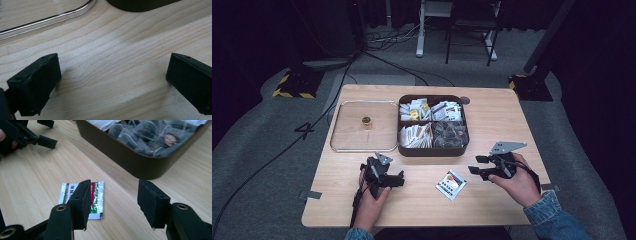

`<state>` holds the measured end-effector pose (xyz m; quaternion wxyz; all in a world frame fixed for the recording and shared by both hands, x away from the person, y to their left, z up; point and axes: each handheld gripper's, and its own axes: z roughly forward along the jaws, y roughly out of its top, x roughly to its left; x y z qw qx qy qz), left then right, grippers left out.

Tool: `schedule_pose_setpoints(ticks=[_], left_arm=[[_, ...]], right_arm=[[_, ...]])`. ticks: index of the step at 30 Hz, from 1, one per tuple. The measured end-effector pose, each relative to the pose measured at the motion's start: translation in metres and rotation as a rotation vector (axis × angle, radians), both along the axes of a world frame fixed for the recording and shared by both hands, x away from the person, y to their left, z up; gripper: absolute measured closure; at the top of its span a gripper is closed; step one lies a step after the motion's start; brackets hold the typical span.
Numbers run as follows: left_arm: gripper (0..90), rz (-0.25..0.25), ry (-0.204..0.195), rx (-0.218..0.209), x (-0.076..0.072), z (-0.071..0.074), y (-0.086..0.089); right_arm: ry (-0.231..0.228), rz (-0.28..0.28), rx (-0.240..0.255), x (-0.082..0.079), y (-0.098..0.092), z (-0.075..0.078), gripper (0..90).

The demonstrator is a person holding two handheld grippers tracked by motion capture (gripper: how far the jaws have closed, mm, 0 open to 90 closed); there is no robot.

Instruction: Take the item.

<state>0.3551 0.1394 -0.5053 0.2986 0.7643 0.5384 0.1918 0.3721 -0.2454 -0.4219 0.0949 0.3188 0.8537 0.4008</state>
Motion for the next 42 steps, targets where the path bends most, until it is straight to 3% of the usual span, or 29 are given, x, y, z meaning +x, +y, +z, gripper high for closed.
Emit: schedule_pose_setpoints(ticks=[13, 18, 33, 40, 42], left_arm=[[0.1, -0.012, 0.0, 0.003, 0.0, 0.0, 0.001], [0.3, -0.025, 0.0, -0.001, -0.001, 0.0, 0.003], [0.3, -0.027, 0.0, 0.0, 0.0, 0.0, 0.003], [0.3, -0.026, 0.0, 0.0, 0.0, 0.0, 0.003], [0.3, -0.026, 0.0, 0.0, 0.0, 0.0, 0.003]], right_arm=[[0.004, -0.093, 0.015, 0.014, -0.044, -0.006, 38.6], [0.02, -0.112, 0.001, 0.024, -0.06, -0.019, 35.8], [0.041, -0.146, -0.078, 0.035, -0.08, -0.061, 31.9], [0.02, -0.139, -0.087, 0.033, -0.079, -0.072, 27.7], [-0.018, -0.131, -0.097, 0.032, -0.078, -0.076, 23.3]])
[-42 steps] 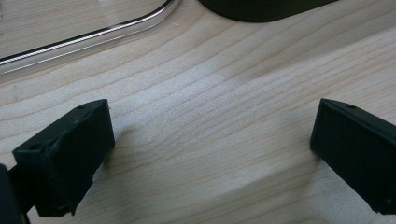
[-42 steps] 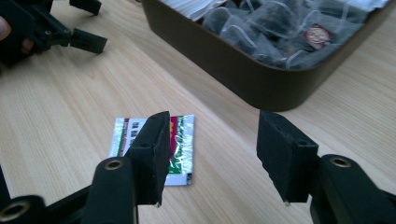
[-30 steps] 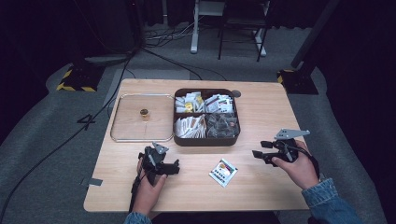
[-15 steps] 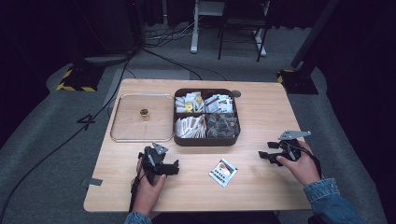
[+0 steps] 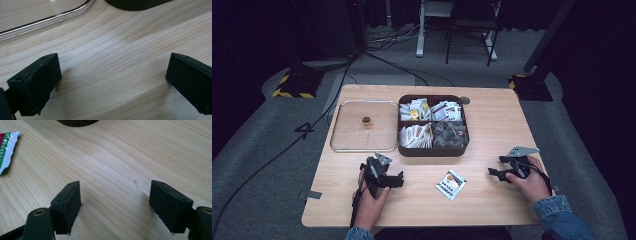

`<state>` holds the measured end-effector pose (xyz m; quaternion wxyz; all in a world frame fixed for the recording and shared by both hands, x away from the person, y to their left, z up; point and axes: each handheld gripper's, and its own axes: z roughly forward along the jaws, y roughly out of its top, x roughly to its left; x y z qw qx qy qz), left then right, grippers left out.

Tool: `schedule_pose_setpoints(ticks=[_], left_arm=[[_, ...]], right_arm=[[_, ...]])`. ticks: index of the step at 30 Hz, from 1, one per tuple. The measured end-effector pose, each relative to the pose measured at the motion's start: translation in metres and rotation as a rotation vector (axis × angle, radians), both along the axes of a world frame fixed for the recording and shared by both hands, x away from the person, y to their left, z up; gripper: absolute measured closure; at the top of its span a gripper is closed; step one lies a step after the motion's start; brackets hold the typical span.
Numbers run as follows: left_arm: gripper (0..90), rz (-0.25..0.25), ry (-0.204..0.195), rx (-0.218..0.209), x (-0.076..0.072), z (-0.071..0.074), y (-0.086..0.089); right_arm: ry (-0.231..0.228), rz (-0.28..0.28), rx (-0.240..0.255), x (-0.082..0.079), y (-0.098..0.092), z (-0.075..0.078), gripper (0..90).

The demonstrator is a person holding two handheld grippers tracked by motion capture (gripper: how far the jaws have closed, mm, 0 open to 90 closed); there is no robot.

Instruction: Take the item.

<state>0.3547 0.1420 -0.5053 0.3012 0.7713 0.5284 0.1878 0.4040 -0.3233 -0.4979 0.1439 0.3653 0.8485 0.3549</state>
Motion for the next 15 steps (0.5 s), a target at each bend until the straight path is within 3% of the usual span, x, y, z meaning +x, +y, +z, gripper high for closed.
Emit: schedule_pose_setpoints(ticks=[2, 3, 15], left_arm=[[0.3, 0.0, 0.0, 0.0, 0.0, 0.0, 0.0], [0.3, 0.001, 0.001, 0.001, 0.0, 0.0001, -0.0001], [0.2, 0.018, -0.002, 0.001, -0.0012, -0.0001, -0.0012]], right_arm=[[-0.007, 0.004, -0.004, 0.0, 0.0004, -0.0009, 20.2], [-0.038, -0.005, 0.005, 0.0008, 0.003, -0.0065, 10.3], [-0.029, 0.02, 0.002, 0.0035, 0.0051, -0.0072, 5.9]])
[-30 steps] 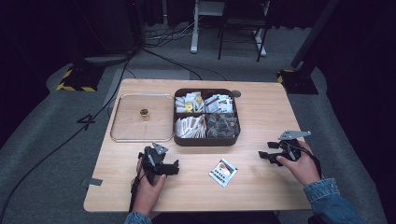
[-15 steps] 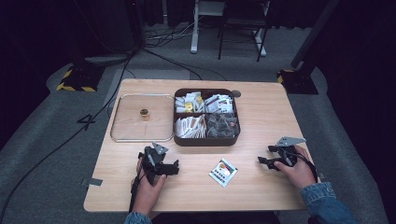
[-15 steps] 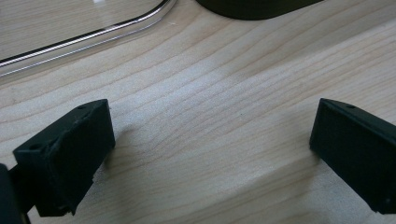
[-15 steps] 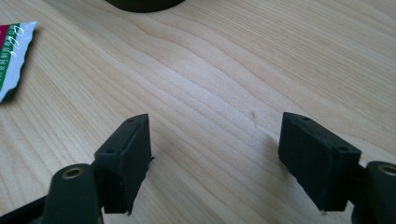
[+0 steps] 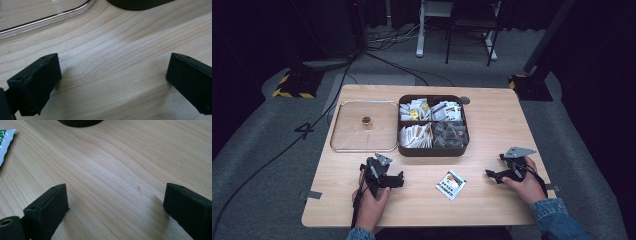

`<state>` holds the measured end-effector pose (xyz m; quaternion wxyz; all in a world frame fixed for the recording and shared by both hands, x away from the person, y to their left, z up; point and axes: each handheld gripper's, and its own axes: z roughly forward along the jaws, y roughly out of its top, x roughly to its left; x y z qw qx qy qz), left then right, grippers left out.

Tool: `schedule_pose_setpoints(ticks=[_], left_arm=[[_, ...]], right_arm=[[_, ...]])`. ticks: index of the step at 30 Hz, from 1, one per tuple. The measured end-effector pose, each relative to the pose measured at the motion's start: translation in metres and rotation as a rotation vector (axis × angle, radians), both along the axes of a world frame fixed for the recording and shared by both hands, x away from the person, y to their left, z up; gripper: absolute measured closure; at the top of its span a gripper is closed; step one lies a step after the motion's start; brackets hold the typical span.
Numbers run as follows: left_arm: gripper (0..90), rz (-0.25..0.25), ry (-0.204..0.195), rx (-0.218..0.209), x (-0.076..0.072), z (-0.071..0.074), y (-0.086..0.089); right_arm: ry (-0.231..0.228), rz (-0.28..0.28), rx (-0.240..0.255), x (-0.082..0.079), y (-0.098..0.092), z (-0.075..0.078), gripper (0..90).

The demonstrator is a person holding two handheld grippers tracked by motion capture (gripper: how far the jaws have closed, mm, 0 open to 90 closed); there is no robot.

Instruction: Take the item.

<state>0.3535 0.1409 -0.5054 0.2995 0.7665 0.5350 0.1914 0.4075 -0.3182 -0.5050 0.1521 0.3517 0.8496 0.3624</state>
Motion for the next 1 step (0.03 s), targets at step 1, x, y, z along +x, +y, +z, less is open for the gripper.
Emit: schedule_pose_setpoints(ticks=[1], left_arm=[[0.2, 0.002, 0.0, 0.0, -0.0001, 0.0, -0.0001]], right_arm=[[0.0, 0.0, 0.0, 0.0, 0.0, 0.0, 5.9]])
